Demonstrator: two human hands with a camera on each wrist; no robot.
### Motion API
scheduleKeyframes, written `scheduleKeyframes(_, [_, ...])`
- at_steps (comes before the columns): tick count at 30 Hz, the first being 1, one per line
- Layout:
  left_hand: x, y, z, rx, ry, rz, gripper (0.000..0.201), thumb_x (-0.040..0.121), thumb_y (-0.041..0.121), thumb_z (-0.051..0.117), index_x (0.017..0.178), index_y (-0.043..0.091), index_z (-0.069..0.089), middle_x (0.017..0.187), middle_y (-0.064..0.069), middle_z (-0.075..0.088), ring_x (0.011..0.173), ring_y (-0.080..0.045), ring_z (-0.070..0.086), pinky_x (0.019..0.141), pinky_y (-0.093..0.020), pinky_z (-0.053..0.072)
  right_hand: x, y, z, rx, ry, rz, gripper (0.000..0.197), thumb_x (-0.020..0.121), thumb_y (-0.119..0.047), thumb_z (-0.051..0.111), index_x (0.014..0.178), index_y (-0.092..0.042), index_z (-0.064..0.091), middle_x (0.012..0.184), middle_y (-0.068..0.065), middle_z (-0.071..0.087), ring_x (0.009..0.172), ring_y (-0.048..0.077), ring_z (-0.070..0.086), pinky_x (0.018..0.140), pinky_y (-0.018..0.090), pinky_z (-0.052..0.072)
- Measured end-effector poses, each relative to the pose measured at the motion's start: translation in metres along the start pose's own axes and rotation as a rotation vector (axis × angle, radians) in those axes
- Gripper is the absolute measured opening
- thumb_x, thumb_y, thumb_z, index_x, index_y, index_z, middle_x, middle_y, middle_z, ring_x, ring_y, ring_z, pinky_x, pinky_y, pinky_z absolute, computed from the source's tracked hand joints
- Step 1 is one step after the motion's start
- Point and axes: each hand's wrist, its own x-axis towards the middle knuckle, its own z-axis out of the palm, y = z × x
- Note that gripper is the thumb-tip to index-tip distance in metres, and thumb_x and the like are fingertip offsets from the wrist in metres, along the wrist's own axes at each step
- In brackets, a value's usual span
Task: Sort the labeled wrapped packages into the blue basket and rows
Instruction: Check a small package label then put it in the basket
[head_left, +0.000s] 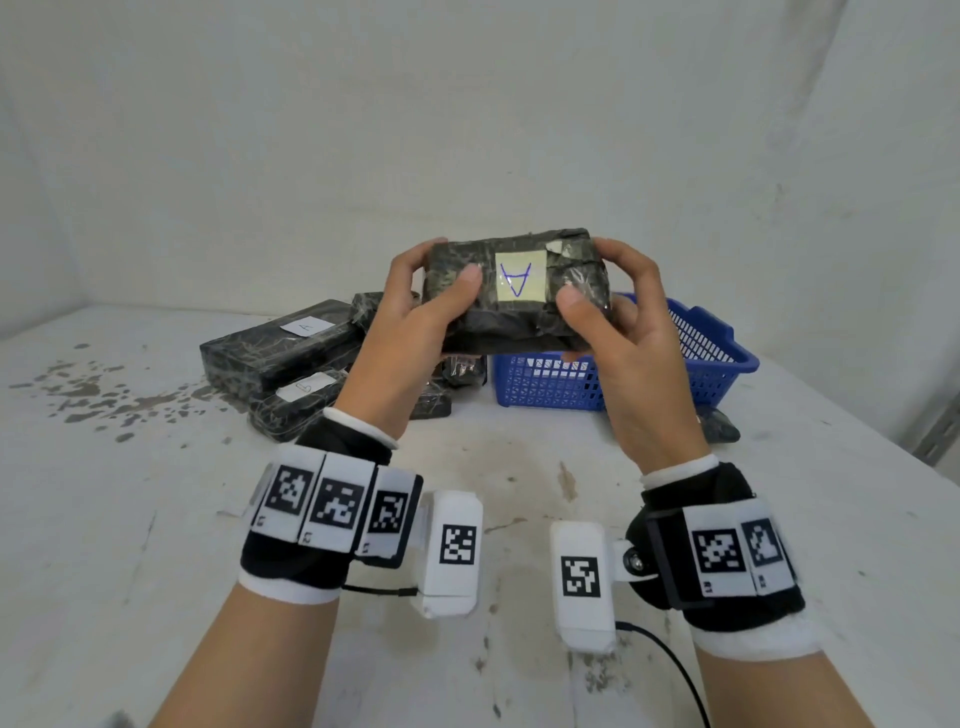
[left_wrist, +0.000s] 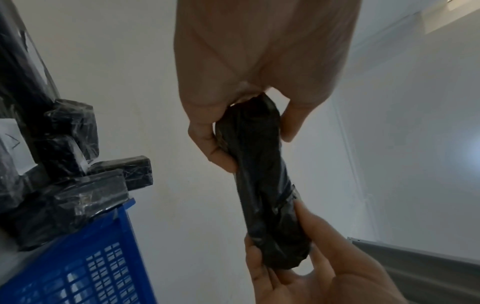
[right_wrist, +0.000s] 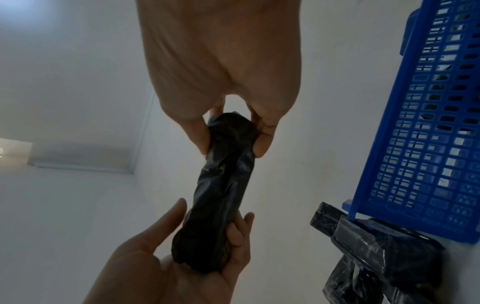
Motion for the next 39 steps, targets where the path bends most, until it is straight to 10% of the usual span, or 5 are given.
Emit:
scheduleKeyframes(4, [-0.0013,-0.0005,0.0011,0.056,0.005,0.035,0.034,0.096,0.022,0.058,0.127,0.033,0.049,0.117,-0.007,0.068,0.102,-0.024,0.069,0.095,-0.049,0.052,0.0003,-0.0006,-0.0001,0.006,0.002,0.021,0.032,0.098,-0.018,0.062,0.125,-0.034,0.053,0.106,0.011,0.074,0.095,0.024,0.071,0.073,0.032,0.06])
scheduleKeyframes(10, [-0.0032,0.0027,0.0031,0.076,0.045,0.029,0.033,0.099,0.027,0.052,0.131,0.025,0.045,0.105,-0.002,0.068,0.076,-0.01,0.069,0.05,-0.027,0.054,-0.0005,-0.0036,-0.0015,-0.037,0.014,0.058,0.019,0.098,-0.024,0.063,0.113,-0.033,0.055,0.092,0.002,0.074,0.079,0.015,0.066,0.048,0.029,0.05])
scheduleKeyframes(25, [-0.0051,-0.001,0.0078,0.157,0.044,0.031,0.04,0.088,0.03,0.069,0.118,0.011,0.052,0.108,-0.012,0.069,0.077,-0.018,0.07,0.049,-0.028,0.052,-0.0038,-0.0072,0.0056,-0.009,0.102,0.081,0.022,0.091,-0.033,0.07,0.097,-0.03,0.049,0.077,0.008,0.068,0.059,0.014,0.06,0.037,0.023,0.04])
scheduleKeyframes(35, [-0.0039,-0.0018,0.0046,0.07,0.04,0.072,0.066,0.073,0.028,0.08,0.127,0.012,0.045,0.111,-0.013,0.069,0.09,-0.027,0.072,0.064,-0.032,0.057,-0.0035,-0.0032,0.0045,0.002,-0.039,0.008,0.046,0.086,-0.017,0.077,0.115,-0.03,0.044,0.112,0.011,0.072,0.095,0.019,0.073,0.077,0.028,0.058])
scheduleKeyframes(39, [-0.0044,-0.0033,0.0046,0.126,0.029,0.122,0.054,0.078,0.034,0.078,0.121,0.017,0.05,0.111,-0.008,0.069,0.096,-0.026,0.071,0.071,-0.037,0.06,-0.0048,-0.0071,0.0037,-0.1,-0.004,0.026,0.042,0.087,-0.025,0.076,0.109,-0.034,0.041,0.106,0.003,0.072,0.075,0.012,0.073,0.049,0.02,0.05])
